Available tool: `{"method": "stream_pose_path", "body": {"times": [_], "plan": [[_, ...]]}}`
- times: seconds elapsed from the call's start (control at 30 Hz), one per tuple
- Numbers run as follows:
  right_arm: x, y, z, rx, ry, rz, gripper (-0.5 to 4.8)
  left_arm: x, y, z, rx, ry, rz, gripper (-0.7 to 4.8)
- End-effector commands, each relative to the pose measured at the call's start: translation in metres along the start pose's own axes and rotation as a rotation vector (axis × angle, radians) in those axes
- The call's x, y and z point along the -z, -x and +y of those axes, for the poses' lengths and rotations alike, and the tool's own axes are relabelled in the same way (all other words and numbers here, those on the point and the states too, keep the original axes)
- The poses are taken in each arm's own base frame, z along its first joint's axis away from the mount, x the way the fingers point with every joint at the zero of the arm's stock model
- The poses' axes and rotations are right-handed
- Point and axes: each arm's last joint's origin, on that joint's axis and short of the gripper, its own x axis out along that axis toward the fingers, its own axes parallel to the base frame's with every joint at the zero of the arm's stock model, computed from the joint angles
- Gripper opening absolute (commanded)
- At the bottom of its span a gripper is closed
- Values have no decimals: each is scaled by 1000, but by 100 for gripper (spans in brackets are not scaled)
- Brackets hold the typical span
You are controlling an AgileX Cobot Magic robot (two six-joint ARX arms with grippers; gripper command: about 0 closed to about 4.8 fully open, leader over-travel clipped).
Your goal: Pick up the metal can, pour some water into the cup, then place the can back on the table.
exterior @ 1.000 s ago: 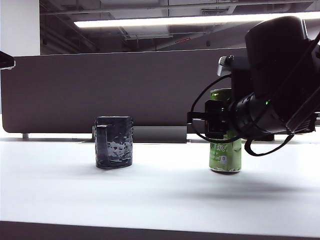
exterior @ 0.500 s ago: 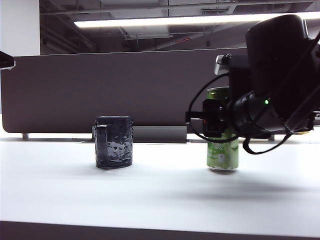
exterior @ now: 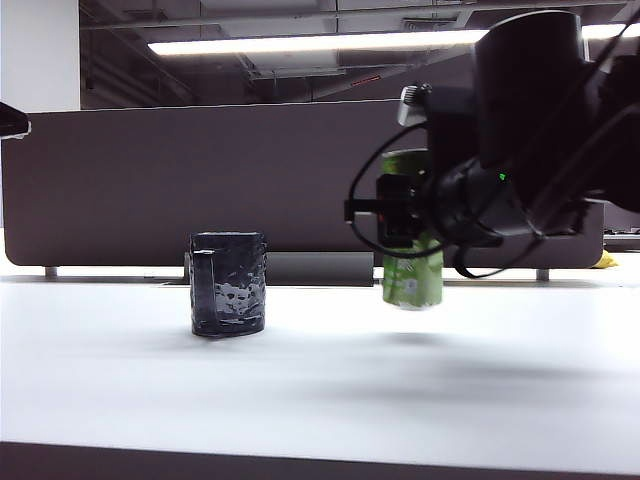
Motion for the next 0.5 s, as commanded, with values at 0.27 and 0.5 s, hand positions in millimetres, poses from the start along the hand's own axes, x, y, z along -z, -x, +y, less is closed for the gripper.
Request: {"method": "stream_pose_path", "body": {"times": [0.27, 0.5], "plan": [[-33, -29, 16, -83, 60, -43, 211, -1, 0, 0, -2, 2, -12, -5], [-56, -50, 28, -167, 134, -23, 211, -1, 0, 0, -2, 2, -12, -5]]}}
